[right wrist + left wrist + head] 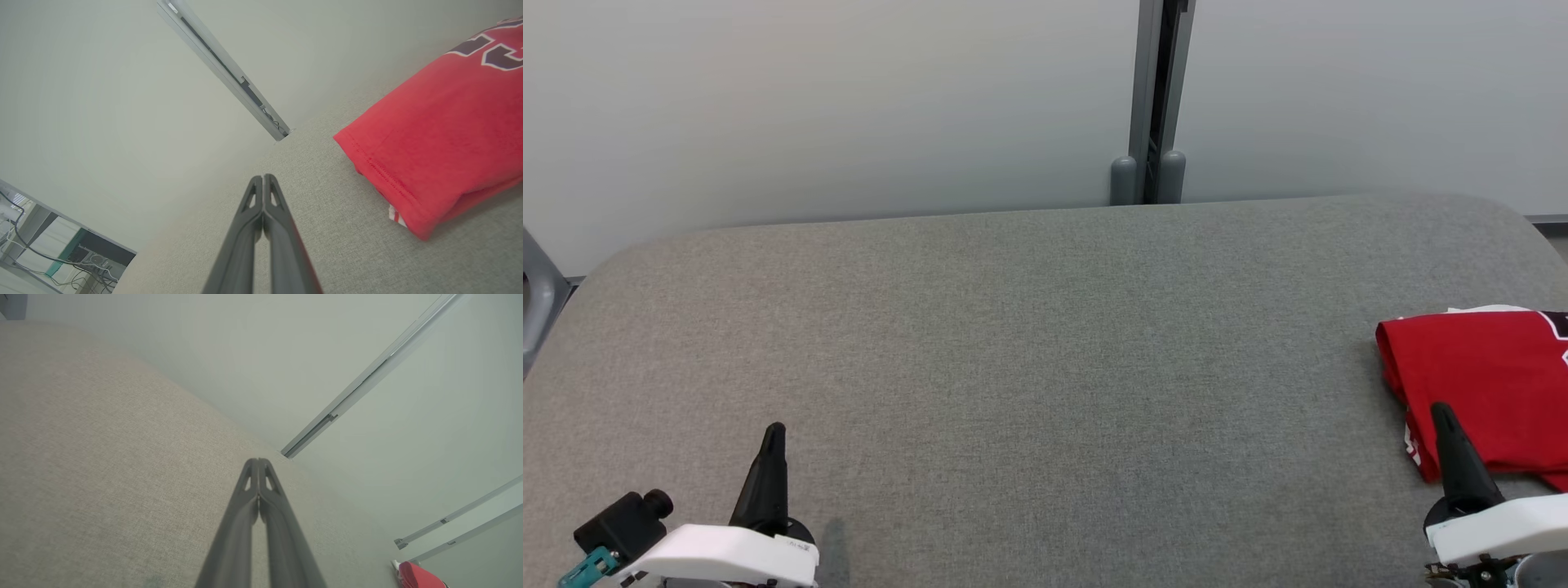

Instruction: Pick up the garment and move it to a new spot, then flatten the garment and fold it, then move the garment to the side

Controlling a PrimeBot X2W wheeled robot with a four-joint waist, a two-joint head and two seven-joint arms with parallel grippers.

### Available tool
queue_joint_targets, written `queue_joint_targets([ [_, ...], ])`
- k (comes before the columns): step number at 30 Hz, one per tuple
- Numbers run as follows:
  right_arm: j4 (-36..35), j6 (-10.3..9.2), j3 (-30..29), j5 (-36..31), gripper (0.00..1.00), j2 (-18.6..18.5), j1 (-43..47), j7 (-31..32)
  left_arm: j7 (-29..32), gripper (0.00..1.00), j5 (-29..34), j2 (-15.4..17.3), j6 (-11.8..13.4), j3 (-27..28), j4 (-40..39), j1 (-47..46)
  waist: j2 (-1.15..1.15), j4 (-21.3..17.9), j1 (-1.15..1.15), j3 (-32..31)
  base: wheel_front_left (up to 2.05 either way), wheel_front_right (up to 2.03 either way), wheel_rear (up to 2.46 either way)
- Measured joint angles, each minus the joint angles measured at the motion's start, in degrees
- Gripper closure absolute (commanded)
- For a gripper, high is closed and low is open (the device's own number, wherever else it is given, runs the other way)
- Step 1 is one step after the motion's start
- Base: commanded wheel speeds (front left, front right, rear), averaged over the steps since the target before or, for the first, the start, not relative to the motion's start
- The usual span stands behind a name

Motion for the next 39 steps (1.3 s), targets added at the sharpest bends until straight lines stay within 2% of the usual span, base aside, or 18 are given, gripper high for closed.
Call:
queue_joint_targets([
  [39,5.3,-0.01,-2.2,24.4,1.0,-0.2,-5.0,4.5,3.0,1.0,-21.9,-2.4,-3.4,2.4,2.4,-4.4,0.0,-0.8,0.0,1.0,0.0,0.0,0.0],
])
